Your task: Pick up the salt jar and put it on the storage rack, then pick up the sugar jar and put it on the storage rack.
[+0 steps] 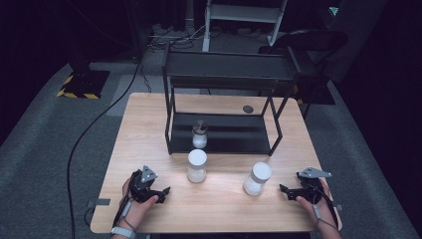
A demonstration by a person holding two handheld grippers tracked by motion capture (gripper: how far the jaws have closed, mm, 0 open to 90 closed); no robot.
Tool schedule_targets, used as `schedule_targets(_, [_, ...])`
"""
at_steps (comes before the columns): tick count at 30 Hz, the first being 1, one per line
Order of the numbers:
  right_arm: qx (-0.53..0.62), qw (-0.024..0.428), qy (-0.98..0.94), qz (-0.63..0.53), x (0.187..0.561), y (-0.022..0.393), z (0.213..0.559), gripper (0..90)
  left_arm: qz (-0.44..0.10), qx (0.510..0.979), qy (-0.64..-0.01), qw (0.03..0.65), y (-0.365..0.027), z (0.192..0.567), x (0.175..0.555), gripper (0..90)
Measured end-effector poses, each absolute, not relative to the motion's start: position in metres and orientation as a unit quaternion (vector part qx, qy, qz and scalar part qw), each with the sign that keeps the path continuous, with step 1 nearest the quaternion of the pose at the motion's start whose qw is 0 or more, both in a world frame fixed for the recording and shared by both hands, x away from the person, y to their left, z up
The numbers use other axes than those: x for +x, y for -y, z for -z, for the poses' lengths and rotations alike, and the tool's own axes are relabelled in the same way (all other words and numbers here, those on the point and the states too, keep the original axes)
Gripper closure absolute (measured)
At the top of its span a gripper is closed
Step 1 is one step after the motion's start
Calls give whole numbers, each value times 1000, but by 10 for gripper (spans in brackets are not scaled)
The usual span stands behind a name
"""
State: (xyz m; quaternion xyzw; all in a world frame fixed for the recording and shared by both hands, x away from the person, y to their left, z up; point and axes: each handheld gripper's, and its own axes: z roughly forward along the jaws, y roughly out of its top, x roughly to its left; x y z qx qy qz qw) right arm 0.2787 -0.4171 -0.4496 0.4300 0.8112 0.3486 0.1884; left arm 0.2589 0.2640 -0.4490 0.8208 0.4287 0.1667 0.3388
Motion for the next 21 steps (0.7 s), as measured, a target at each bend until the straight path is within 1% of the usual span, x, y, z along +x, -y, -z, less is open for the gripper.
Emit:
schedule_targets(14, [431, 188, -811, -348, 277, 417, 449, 56, -167, 821, -428, 339, -264, 449, 259, 53])
schedule_targets(21, [424, 201, -809, -353, 272, 416, 435, 56, -167, 821, -429, 338, -264, 449, 259, 50])
